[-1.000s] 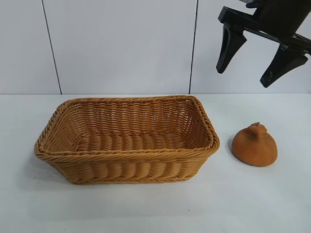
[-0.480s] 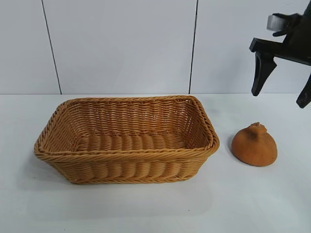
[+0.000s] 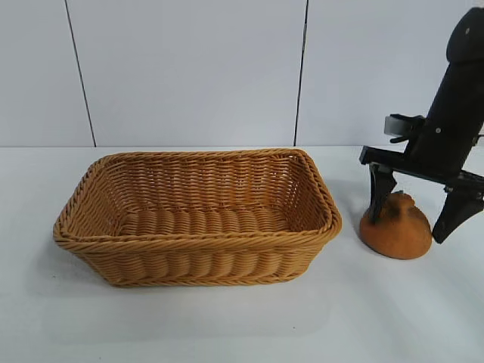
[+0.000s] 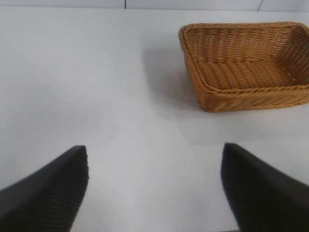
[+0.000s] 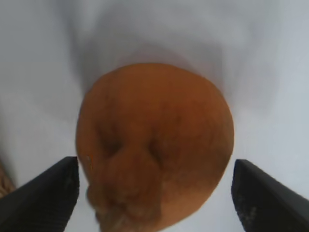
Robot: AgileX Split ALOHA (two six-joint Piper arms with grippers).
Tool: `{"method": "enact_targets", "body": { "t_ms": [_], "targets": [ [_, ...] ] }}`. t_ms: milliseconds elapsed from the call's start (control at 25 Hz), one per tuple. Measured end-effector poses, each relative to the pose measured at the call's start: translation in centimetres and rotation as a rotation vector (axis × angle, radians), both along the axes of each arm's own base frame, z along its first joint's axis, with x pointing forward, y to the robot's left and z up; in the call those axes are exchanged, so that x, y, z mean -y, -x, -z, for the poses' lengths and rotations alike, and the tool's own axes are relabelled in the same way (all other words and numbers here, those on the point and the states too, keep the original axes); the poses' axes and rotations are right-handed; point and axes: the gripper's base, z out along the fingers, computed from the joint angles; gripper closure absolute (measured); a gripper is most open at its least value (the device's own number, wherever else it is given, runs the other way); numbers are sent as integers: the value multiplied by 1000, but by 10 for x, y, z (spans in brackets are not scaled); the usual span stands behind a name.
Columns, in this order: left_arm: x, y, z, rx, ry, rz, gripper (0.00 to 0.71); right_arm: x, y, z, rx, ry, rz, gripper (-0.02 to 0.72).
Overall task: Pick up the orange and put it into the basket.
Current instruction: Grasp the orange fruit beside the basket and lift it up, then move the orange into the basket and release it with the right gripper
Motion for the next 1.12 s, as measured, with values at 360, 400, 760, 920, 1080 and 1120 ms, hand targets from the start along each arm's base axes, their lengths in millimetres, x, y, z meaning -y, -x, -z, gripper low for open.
{"method": "enact_targets", "body": {
  "t_ms": [360,400,760,920,1080,1120],
  "targets": [
    [0,0,0,3,0,0,165,0,1,-36,87,-7,-41,659],
    [0,0,0,3,0,0,165,1,1,-45,114,-4,-44,659],
    [0,0,0,3,0,0,165,0,20,-140,350,-40,-34,659],
    [0,0,0,3,0,0,165,-4,27,-164,417,-92,-17,659],
    [0,0,0,3,0,0,165,-21,30,-169,438,-138,-53,659],
    [0,0,0,3,0,0,165,-29,30,-170,445,-143,-73,659]
  ]
}}
